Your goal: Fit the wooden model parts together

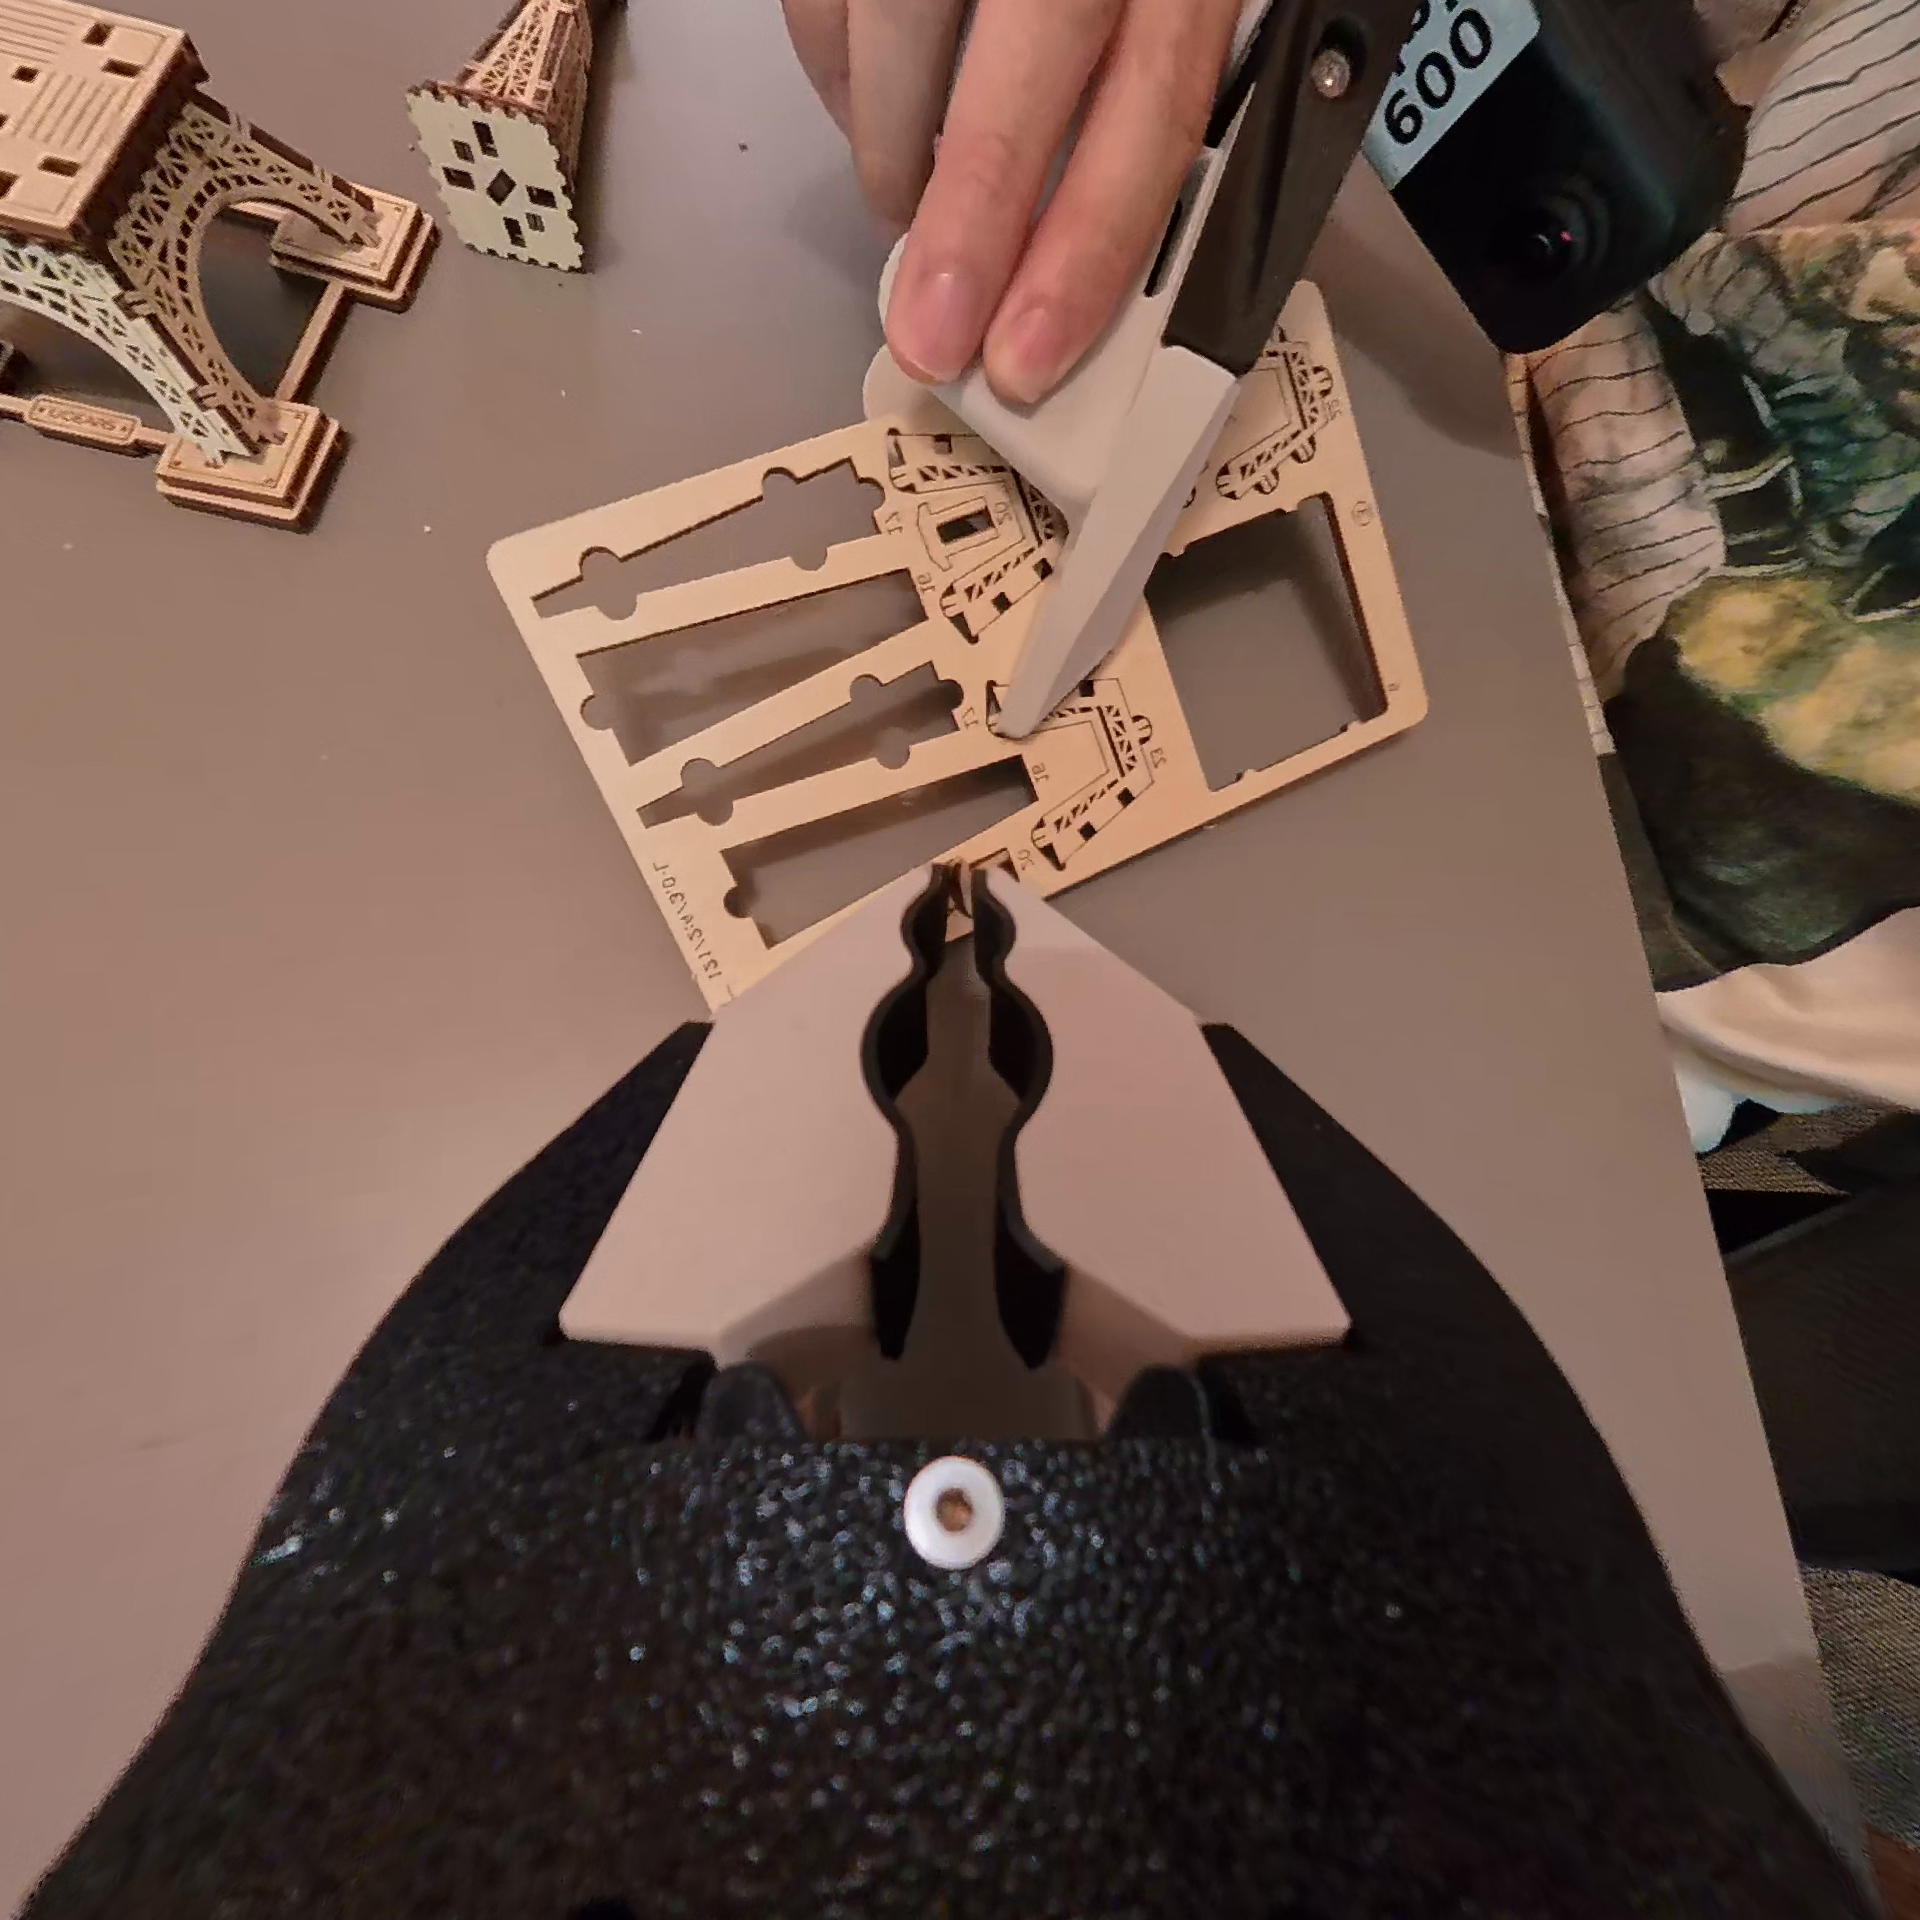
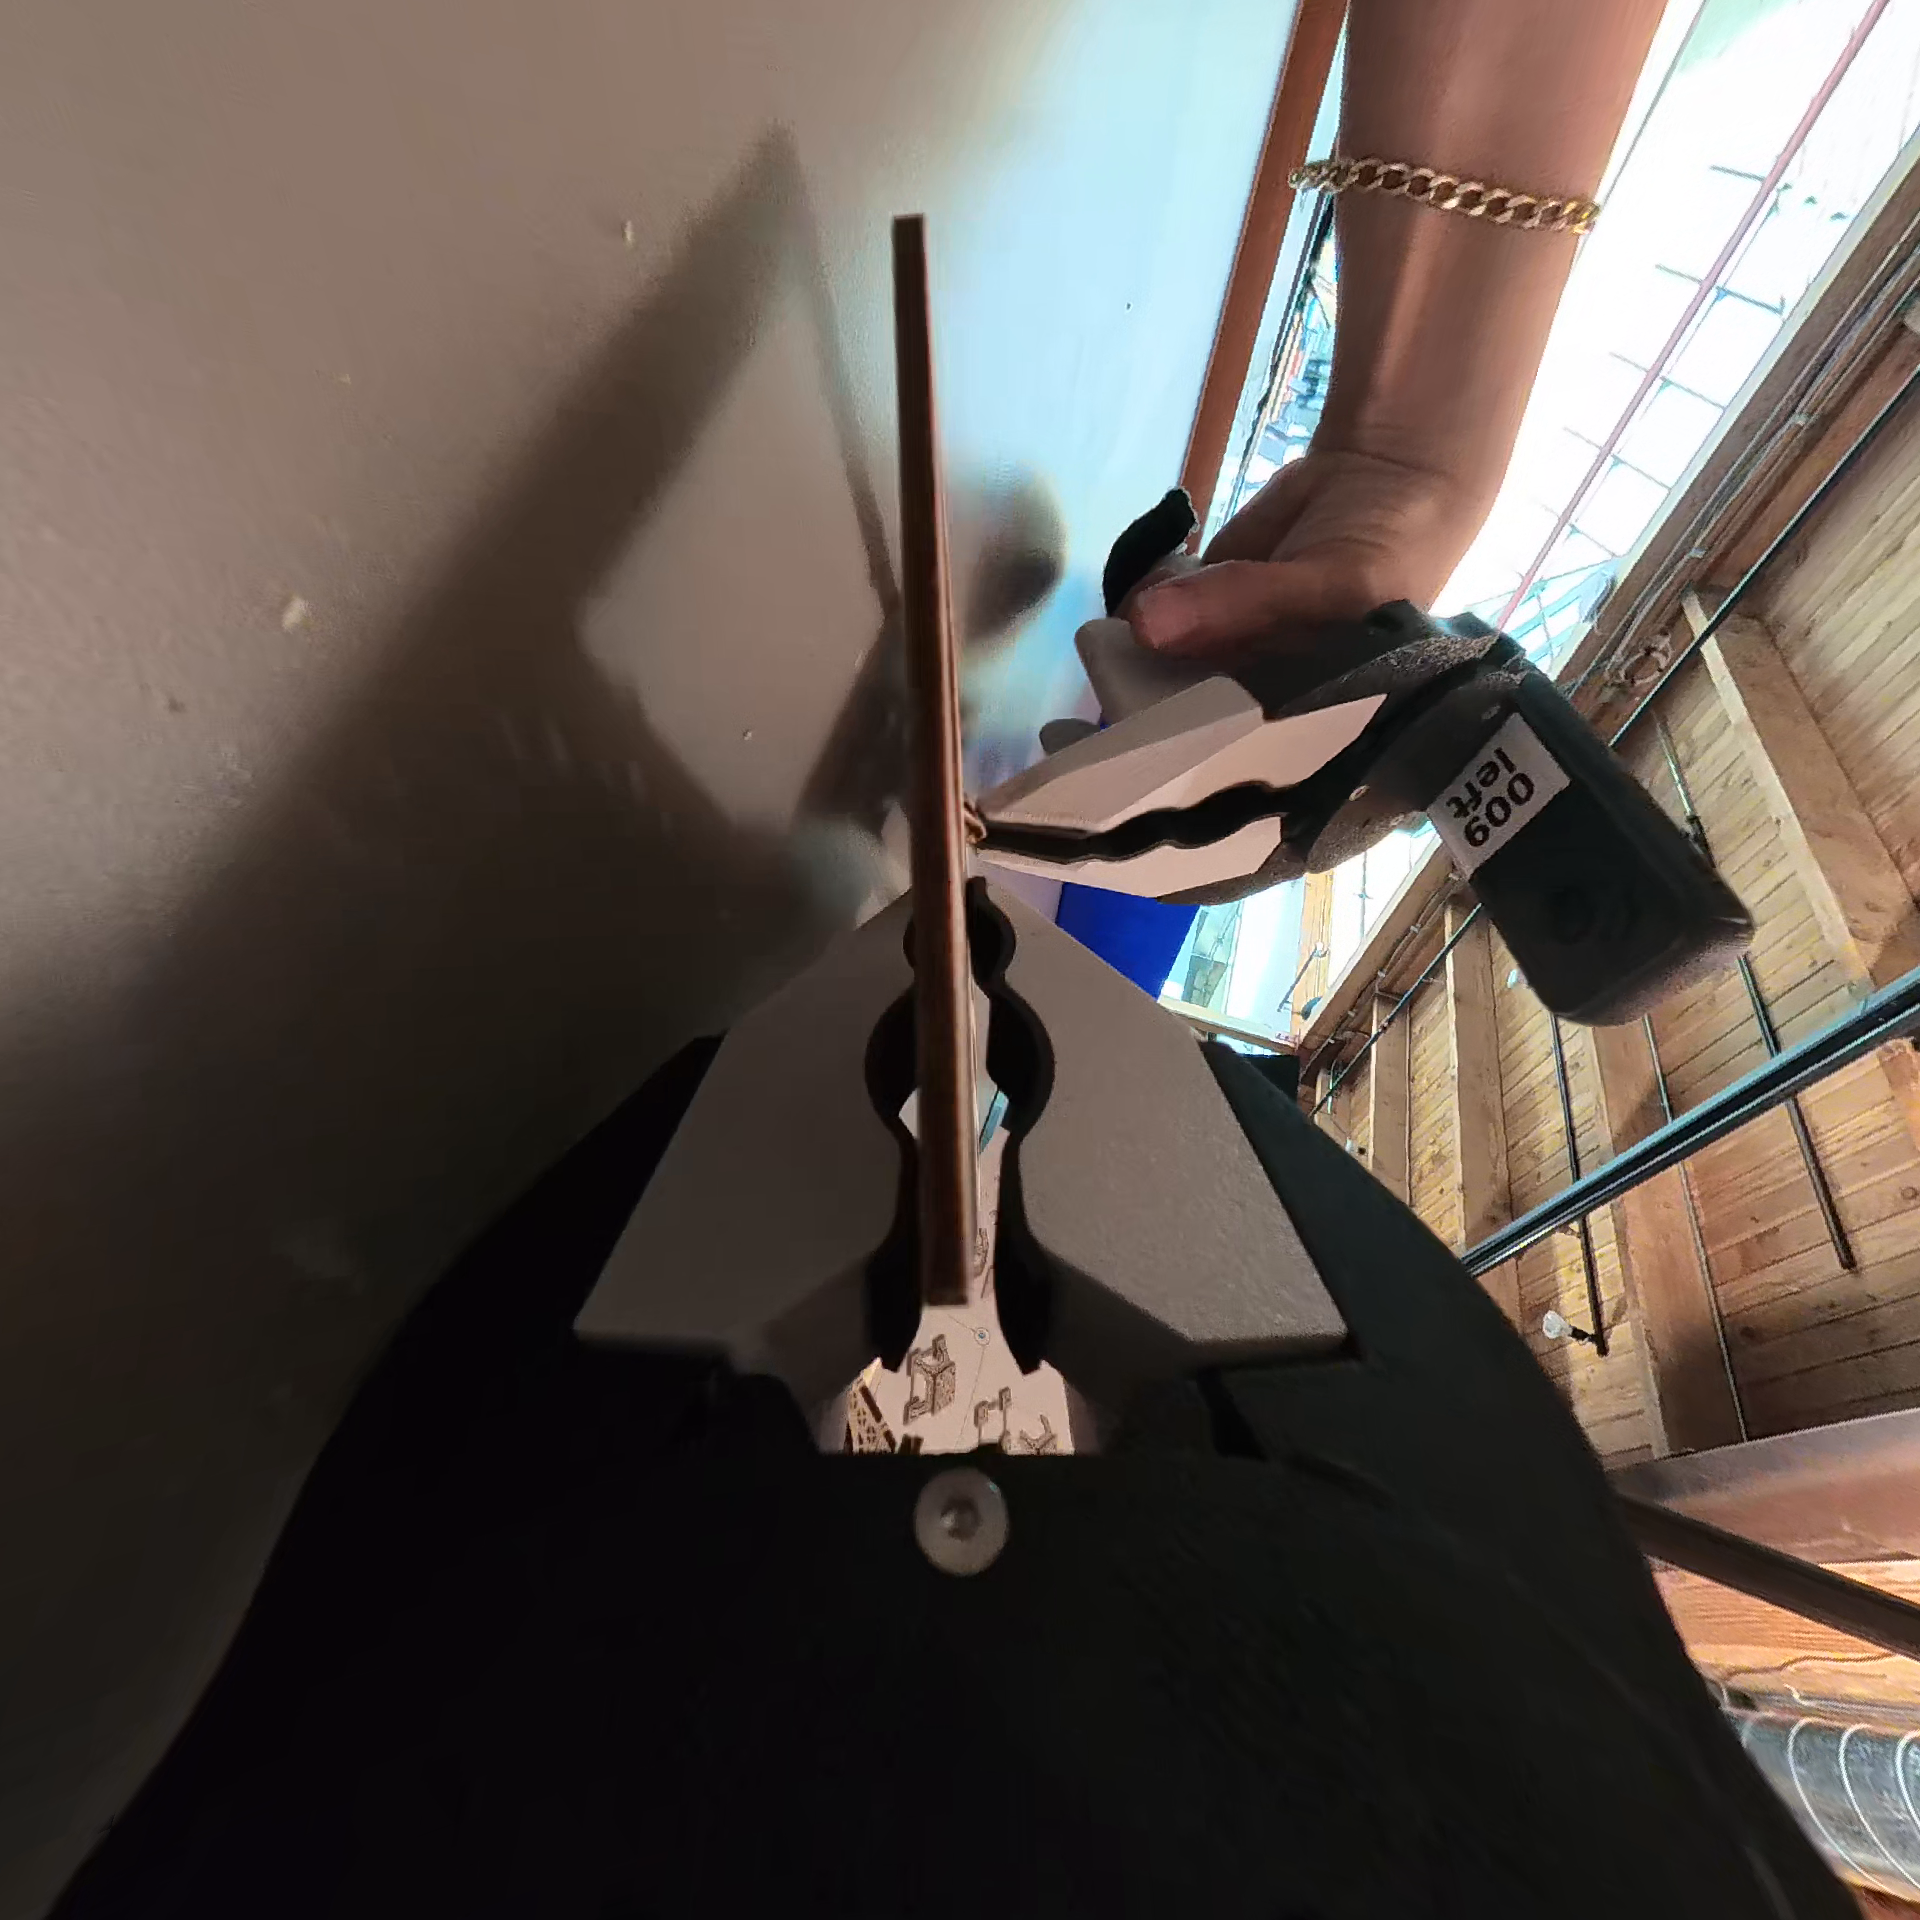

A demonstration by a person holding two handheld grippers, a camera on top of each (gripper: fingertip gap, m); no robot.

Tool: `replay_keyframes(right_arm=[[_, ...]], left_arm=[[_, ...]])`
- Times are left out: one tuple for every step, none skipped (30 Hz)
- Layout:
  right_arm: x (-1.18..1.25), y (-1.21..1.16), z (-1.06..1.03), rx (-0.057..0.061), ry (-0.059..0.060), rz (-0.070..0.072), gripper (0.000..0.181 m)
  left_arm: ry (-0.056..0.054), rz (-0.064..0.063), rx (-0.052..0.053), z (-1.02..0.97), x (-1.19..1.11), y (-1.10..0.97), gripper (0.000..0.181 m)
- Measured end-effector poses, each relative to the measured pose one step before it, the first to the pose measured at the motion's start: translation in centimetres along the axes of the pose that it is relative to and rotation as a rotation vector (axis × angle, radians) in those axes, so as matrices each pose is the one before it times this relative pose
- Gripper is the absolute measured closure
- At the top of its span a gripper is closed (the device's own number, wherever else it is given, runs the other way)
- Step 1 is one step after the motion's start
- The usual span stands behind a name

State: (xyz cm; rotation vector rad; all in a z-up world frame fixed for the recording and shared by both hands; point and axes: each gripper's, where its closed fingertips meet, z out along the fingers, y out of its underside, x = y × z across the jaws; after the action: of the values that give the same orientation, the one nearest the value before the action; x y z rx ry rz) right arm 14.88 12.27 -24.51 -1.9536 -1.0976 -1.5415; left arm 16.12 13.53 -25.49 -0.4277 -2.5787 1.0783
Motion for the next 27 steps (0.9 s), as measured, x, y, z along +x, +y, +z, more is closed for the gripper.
replay_keyframes(right_arm=[[-0.018,0.015,-0.022,-0.0012,-0.0003,0.0013,0.18],[-0.019,0.017,-0.025,-0.001,-0.0015,-0.0027,0.18],[-0.021,0.01,-0.003,-0.0008,-0.0017,-0.0017,0.179],[-0.008,0.005,-0.011,0.0003,-0.0004,0.0024,0.179],[-0.03,0.023,0.006,-0.0006,-0.002,0.005,0.178],[-0.025,0.029,-0.015,-0.0025,-0.0022,0.0054,0.178],[-0.005,0.027,-0.002,-0.0035,0.0002,0.0056,0.178],[0.007,0.02,0.007,-0.0038,0.0008,0.0073,0.178],[0.028,-0.056,0.017,0.0014,0.0019,0.0054,0.177],[0.039,-0.154,0.007,0.0065,0.002,0.0024,0.178],[0.036,-0.129,0.021,0.0044,0.0027,-0.0021,0.178],[0.036,-0.069,0.019,0.0016,0.0018,0.0011,0.178],[0.024,-0.049,0.029,0.001,0.0012,0.0051,0.178],[-0.006,-0.03,0.007,0.0013,-0.0005,0.0016,0.178],[0.021,-0.057,-0.015,0.0034,0.0019,0.0022,0.178],[0.01,-0.026,0.011,0.001,0.0007,0.0095,0.177],[0.01,-0.024,0.011,0.0011,0.0007,0.0061,0.177],[0.003,0.002,-0.009,-0.0011,0.0006,0.0024,0.177],[-0.001,-0.026,-0.002,0.0014,0.0006,0.0039,0.177],[-0.002,-0.02,-0.001,0.0013,0.0001,0.0091,0.177],[0.014,-0.004,-0.012,0.0013,0.0016,0.003,0.178],[-0.002,-0.069,-0.002,0.0037,0.0003,0.0013,0.177],[0.009,-0.044,-0.009,0.0011,0.0004,0.002,0.177],[-0.001,-0.015,-0.007,0.0009,0.0006,0.0007,0.178],[0.008,-0.098,-0.026,0.0061,0.0013,0.0031,0.178],[-0.007,-0.012,-0.008,-0.0033,-0.0005,-0.0032,0.178],[0.006,0.166,-0.009,-0.0135,0.0004,-0.0049,0.178]], left_arm=[[-0.0038,-0.0025,0.0006,0.022,-0.065,-0.005,0.179],[-0.0041,-0.0016,-0.0006,0.043,-0.045,0.007,0.179],[-0.0039,-0.0006,-0.001,0.036,-0.003,0.013,0.179],[-0.0041,0.0073,-0.0004,0.003,-0.001,0.01,0.18],[-0.0086,0.022,0.0018,-0.013,0.004,-0.001,0.18],[-0.014,0.0343,0.0079,-0.015,-0.016,-0.02,0.18],[-0.0141,0.0296,0.0131,-0.039,-0.011,-0.035,0.18],[-0.0079,0.014,0.0147,-0.074,0.028,-0.019,0.181],[0.0008,0.0049,0.0136,-0.09,0.122,0.016,0.181],[0.0053,0.0025,0.012,-0.074,0.181,0.035,0.181],[0.0094,-0.002,0.0068,-0.106,0.194,0.031,0.181],[0.0047,-0.0008,0.003,-0.108,0.116,0.013,0.181],[0.0043,-0.0028,0.0003,-0.054,0.066,0.026,0.181],[0.0061,-0.005,0.0007,-0.012,0.066,0.011,0.181],[0.0105,-0.0042,0.0012,-0.02,0.09,-0.003,0.181],[0.0109,-0.0075,0.0001,-0.032,0.053,0.006,0.181],[0.0091,-0.0052,0.0004,-0.017,0.029,0.004,0.181],[0.0077,-0.0054,0.0007,-0.005,0.016,-0.008,0.181],[0.0101,-0.0066,0.0006,-0.015,0.04,-0.004,0.181],[0.0073,-0.0055,0.0015,-0.009,0.015,-0.014,0.181],[0.0072,-0.0063,0.0013,-0.005,0.017,-0.005,0.181],[0.0098,-0.004,-0.0001,-0.011,0.079,0.006,0.181],[0.0074,-0.005,-0.0006,0.0,0.033,0.01,0.181],[0.0084,-0.0047,0.0001,0.004,0.045,-0.002,0.181],[0.0103,-0.0042,0.0,0.0,0.082,0.004,0.181],[0.0013,-0.0055,0.0002,0.012,-0.065,-0.014,0.181],[-0.0165,-0.0093,0.0048,-0.006,-0.272,-0.076,0.181]])
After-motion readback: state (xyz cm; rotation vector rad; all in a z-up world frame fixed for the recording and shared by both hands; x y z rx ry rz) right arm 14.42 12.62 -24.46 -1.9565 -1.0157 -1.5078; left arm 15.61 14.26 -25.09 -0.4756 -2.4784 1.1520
